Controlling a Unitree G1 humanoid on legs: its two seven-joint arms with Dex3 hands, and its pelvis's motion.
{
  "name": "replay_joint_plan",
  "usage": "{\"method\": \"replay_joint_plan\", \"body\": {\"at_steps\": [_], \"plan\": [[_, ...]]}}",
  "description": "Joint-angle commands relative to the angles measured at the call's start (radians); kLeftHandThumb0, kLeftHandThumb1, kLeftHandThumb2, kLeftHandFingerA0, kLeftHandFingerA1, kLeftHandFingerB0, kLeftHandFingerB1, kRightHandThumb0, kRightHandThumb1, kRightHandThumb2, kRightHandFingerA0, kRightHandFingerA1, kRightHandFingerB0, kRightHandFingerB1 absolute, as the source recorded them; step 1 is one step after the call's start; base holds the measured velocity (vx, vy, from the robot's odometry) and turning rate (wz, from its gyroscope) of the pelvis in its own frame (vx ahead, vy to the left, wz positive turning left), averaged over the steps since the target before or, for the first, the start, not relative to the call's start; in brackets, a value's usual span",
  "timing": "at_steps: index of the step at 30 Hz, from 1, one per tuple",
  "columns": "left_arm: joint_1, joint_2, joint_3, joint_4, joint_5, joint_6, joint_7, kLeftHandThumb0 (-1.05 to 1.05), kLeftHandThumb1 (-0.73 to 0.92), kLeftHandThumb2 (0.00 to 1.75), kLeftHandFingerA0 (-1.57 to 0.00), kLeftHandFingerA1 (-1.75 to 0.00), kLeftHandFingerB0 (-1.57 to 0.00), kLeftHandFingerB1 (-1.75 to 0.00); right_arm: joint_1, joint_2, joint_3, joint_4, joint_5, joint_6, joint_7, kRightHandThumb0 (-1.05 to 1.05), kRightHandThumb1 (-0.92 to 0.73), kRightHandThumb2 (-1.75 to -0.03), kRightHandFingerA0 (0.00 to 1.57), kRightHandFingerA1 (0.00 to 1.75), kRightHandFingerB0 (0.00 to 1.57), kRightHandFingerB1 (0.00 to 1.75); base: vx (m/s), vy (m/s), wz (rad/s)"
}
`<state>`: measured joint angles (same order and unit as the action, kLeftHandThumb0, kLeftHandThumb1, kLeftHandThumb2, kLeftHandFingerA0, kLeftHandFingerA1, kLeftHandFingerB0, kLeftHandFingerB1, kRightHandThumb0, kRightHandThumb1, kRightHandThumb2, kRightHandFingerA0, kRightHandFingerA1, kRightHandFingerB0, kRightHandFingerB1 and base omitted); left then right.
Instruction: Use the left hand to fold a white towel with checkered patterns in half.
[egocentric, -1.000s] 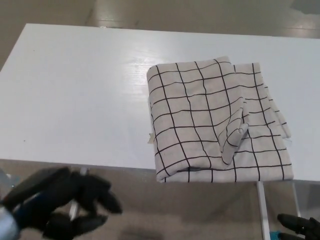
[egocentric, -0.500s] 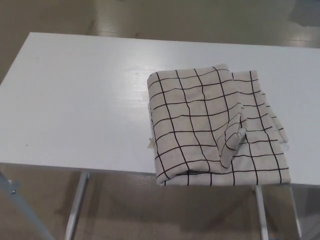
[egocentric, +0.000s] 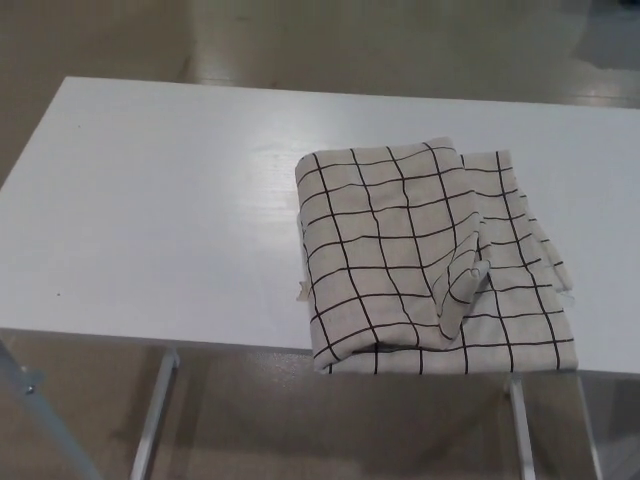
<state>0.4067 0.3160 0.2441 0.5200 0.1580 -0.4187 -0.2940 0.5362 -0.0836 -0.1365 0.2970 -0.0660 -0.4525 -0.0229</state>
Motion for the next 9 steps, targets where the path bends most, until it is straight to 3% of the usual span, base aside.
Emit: {"method": "replay_joint_plan", "body": {"at_steps": [1,9], "plan": [[-0.022,0.021,-0.031,0.07,0.058,-0.15,0.142,-0.75,0.89,0.67,-0.44,-0.34,-0.47,-0.34,0.015,-0.033,0.01,-0.07,-0.024,0.077,0.01,-0.28,-0.66,-0.6,0.62,0.65,0.65,0.58,0.0,0.0,0.0],[-0.044,0.033,-0.046,0.117,0.038,-0.198,0.173,-0.73,0.89,0.67,-0.44,-0.34,-0.47,-0.34,-0.011,-0.025,0.016,-0.056,-0.008,0.075,0.002,-0.26,-0.66,-0.59,0.61,0.66,0.66,0.59,0.0,0.0,0.0]]}}
